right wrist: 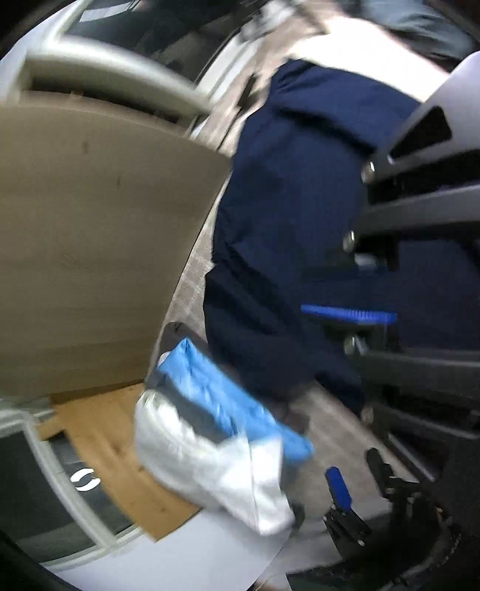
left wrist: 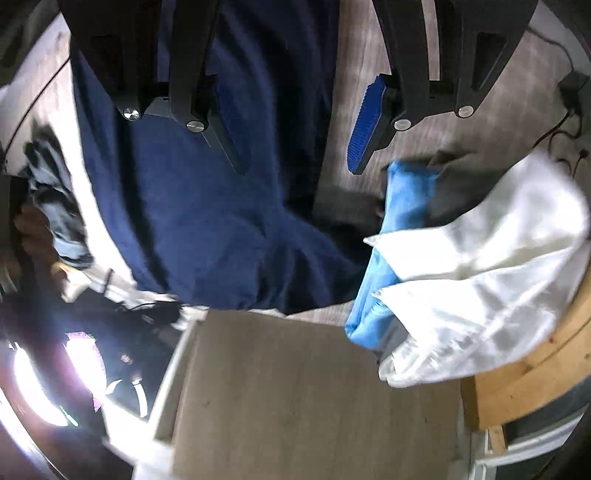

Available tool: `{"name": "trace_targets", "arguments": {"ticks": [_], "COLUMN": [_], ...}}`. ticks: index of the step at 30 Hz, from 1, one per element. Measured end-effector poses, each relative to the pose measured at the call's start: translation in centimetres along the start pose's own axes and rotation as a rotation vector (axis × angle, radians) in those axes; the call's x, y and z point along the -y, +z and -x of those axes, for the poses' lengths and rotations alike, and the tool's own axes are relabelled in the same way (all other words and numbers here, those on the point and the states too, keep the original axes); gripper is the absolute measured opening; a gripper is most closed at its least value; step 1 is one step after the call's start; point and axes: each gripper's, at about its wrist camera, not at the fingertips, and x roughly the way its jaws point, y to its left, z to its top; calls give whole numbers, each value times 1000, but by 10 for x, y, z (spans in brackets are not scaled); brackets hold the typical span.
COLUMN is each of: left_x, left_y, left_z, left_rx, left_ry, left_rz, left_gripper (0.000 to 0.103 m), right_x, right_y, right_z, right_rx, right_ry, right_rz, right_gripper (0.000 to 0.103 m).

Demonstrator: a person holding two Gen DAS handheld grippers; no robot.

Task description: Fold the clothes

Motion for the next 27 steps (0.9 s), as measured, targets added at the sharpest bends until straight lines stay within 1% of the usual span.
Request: {"name": "trace_targets", "arguments": {"ticks": [1,7,11,14,16,19,20,21,22,23,24,26,27], "left_x": [-1,-13,-24,-33,-33,-30,-29,-28,-27,-26,-24,-19,-17], "left_y": [5,27,41,49,53,59,61,62,63,64,65,67,67], "left_z": [-12,-67,-87,-100,-107,-119,-122,-123,-124,-125,-123,-118,-111], "left_rx": [-17,-76,-62,-50,-42,-41,-40,-27,-14,0,15,41,60], "left_ry": [0,27,52,63,73,96,103,106,109,112,115,116,116], "left_rz": [29,161,221,281,289,274,267,260,252,243,224,178,165], "left_gripper": [53,53,54,54,55,55,55,55,54,49,33,15,14], "right_x": [5,21,21,19,15,6,2,0,0,0,1,1,1], "right_y": [13,85,114,125,125,126,125,124,123,121,120,117,115], "right_z": [-17,-114,-164,-200,-213,-216,-216,-211,-201,-191,-181,-160,-150], "right_rx": [-12,-111,-186,-298,-343,-373,-369,-347,-305,-263,-220,-135,-93], "right_ry": [6,74,103,153,164,243,238,231,221,211,201,181,171], "right_rz": [14,75,119,149,188,225,246,262,274,285,297,319,330], "right_gripper": [39,41,46,47,49,49,48,36,8,2,1,1,1]}}
